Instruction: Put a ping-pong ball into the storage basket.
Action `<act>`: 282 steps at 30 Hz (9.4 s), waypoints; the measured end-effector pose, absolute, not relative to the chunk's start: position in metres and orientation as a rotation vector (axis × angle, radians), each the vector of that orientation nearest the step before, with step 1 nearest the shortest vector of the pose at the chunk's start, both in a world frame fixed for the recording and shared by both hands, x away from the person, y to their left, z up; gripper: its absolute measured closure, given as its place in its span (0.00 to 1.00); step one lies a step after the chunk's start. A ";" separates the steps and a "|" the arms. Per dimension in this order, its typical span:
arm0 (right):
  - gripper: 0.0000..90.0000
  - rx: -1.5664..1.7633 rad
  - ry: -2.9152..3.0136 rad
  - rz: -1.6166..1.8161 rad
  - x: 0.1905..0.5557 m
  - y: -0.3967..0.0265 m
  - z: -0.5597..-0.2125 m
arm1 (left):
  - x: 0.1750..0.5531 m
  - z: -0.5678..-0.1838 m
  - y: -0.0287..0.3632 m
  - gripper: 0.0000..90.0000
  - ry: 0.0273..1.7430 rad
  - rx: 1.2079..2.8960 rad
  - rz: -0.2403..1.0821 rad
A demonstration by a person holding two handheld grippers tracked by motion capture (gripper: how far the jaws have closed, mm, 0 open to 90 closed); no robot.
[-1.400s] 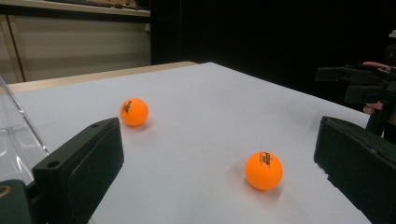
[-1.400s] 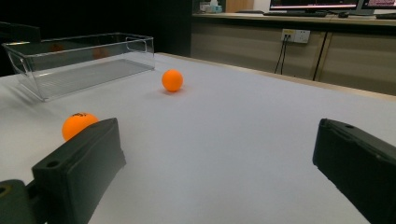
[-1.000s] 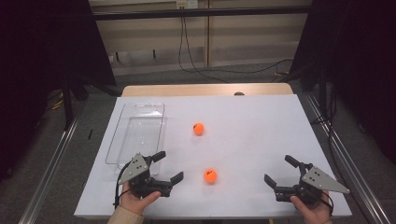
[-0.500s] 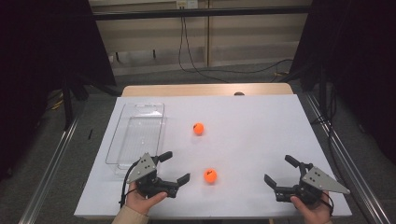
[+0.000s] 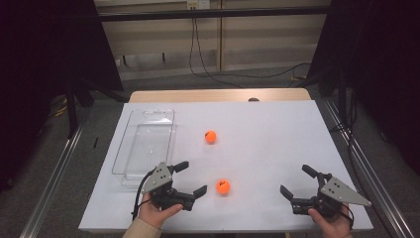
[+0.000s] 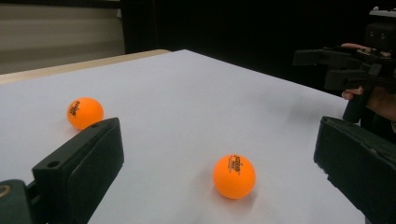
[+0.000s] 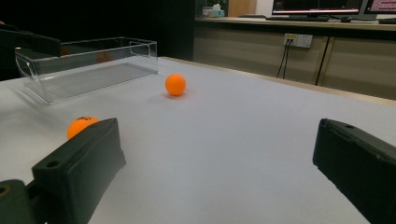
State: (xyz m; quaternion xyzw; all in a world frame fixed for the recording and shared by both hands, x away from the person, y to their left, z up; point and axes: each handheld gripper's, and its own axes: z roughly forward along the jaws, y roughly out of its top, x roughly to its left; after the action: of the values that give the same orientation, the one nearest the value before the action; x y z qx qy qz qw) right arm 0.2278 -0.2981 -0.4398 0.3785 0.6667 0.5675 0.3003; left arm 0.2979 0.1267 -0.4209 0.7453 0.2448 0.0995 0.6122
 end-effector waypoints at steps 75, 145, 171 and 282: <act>0.01 0.994 1.771 1.514 0.228 -0.298 -0.439 | 0.305 -0.431 0.089 0.02 0.513 1.839 0.183; 0.02 0.988 1.774 1.525 0.228 -0.298 -0.439 | 0.318 -0.442 0.056 0.15 0.580 2.084 0.073; 0.02 0.996 1.767 1.529 0.228 -0.299 -0.439 | 0.321 -0.445 0.049 0.32 0.562 2.148 0.056; 0.02 1.002 1.750 1.558 0.227 -0.300 -0.438 | 0.342 -0.419 0.058 0.57 0.722 2.147 -0.010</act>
State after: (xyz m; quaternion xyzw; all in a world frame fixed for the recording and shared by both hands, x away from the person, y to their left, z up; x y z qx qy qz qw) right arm 0.2274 -0.3005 -0.4382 0.3762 0.6567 0.5846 0.2925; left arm 0.3417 0.0582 -0.4186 0.8583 0.2888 -0.0042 0.4242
